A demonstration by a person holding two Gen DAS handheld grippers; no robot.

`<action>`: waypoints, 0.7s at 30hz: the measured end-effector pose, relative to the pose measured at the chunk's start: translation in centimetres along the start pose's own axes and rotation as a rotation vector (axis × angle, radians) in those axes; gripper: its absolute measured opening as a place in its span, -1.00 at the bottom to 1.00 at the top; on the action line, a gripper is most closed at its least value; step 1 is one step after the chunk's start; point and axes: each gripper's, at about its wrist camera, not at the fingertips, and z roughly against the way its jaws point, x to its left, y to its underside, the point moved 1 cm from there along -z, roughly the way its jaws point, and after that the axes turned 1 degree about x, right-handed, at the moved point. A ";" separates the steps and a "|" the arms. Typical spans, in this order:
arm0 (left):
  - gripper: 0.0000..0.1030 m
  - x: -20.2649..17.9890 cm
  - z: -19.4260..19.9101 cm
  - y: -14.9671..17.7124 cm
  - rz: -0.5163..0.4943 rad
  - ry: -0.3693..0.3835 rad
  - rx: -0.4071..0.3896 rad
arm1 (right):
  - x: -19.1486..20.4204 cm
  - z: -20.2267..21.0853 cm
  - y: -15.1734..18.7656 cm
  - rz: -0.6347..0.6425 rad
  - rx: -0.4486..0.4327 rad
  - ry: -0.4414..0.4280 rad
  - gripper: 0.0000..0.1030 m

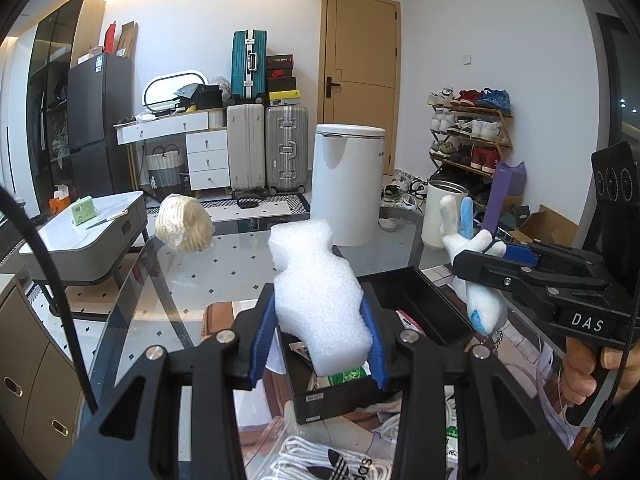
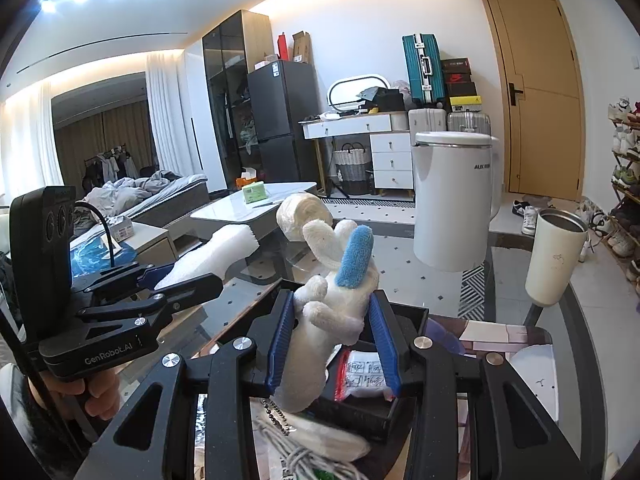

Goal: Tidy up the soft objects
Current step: 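Lift the foam block with left gripper while right lifts the bunny over the black box, then lower the foam block into the black box with left gripper while right releases the bunny there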

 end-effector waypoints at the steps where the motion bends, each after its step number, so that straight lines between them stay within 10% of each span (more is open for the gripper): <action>1: -0.25 0.0 -0.4 0.0 0.001 -0.002 0.005 | -0.1 -0.2 0.0 -0.003 0.001 -0.001 -0.26; 21: -0.25 -0.5 -6.0 0.4 -0.012 0.060 0.053 | -0.9 -5.2 0.5 0.049 0.064 0.045 -0.25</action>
